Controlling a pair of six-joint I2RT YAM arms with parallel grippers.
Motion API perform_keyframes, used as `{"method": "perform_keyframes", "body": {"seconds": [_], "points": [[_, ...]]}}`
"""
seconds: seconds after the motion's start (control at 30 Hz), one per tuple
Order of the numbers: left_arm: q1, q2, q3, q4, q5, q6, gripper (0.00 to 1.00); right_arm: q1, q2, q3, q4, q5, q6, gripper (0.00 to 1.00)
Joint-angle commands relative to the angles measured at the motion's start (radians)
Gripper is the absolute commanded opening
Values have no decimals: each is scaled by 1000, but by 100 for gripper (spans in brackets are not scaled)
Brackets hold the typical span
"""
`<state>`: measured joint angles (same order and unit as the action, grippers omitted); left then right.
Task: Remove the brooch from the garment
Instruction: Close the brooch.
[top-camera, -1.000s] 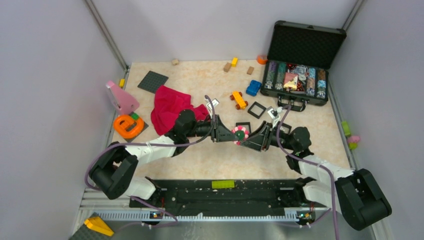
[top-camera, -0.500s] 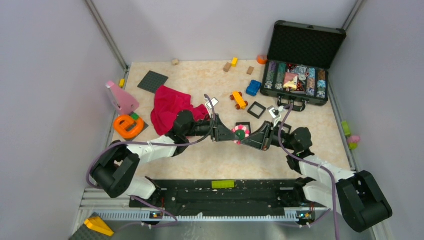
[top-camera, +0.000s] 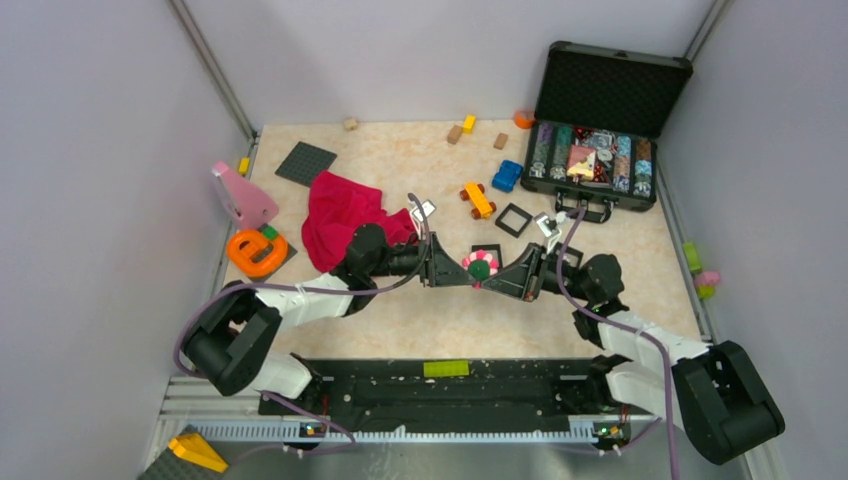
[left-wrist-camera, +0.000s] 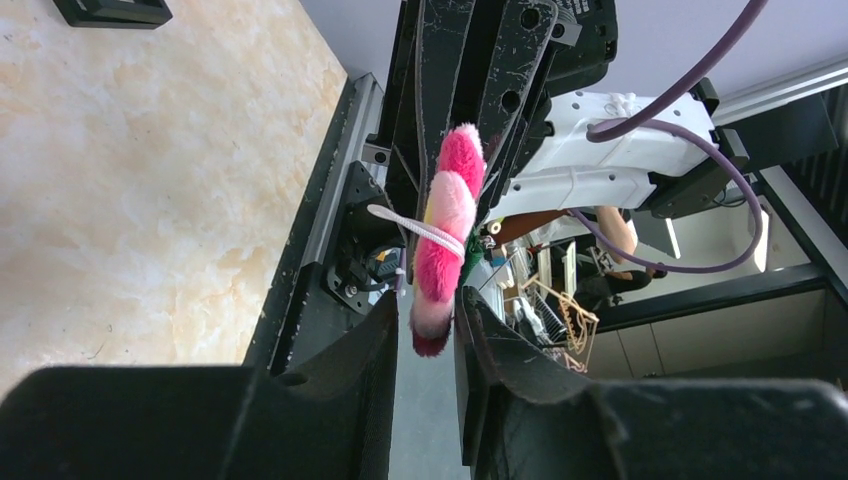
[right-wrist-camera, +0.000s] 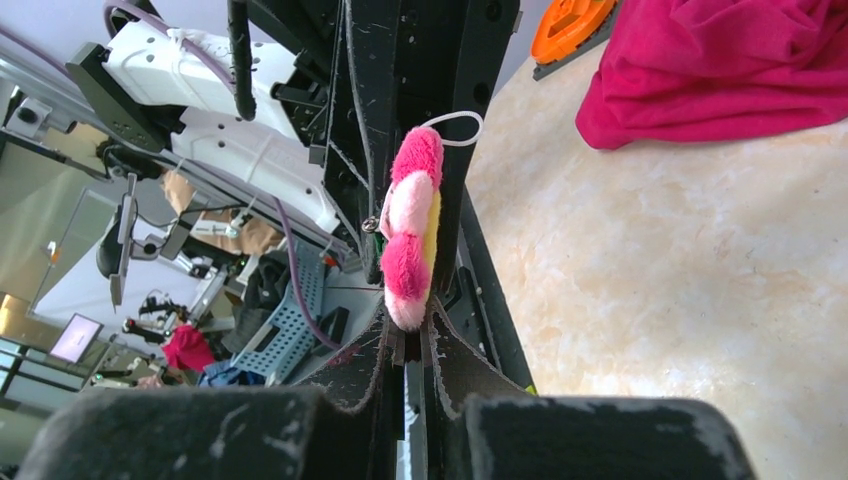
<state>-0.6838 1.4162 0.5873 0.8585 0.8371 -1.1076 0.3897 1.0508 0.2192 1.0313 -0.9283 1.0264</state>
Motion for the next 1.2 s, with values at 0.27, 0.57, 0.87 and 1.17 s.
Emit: {"method": "perform_keyframes", "body": {"seconds": [0.27, 0.57, 0.87, 1.17], "points": [[26, -25, -16, 48, 10, 5, 43, -6, 30, 46, 56, -26, 37, 0], [28, -21, -17, 42, 10, 14, 40, -6, 70, 43, 73, -40, 67, 0], [27, -33, 3, -38, -3, 65, 37, -5, 87, 39, 80, -50, 74, 0], [27, -32, 9, -58, -9, 80, 41, -3, 107, 31, 94, -65, 81, 0]]}}
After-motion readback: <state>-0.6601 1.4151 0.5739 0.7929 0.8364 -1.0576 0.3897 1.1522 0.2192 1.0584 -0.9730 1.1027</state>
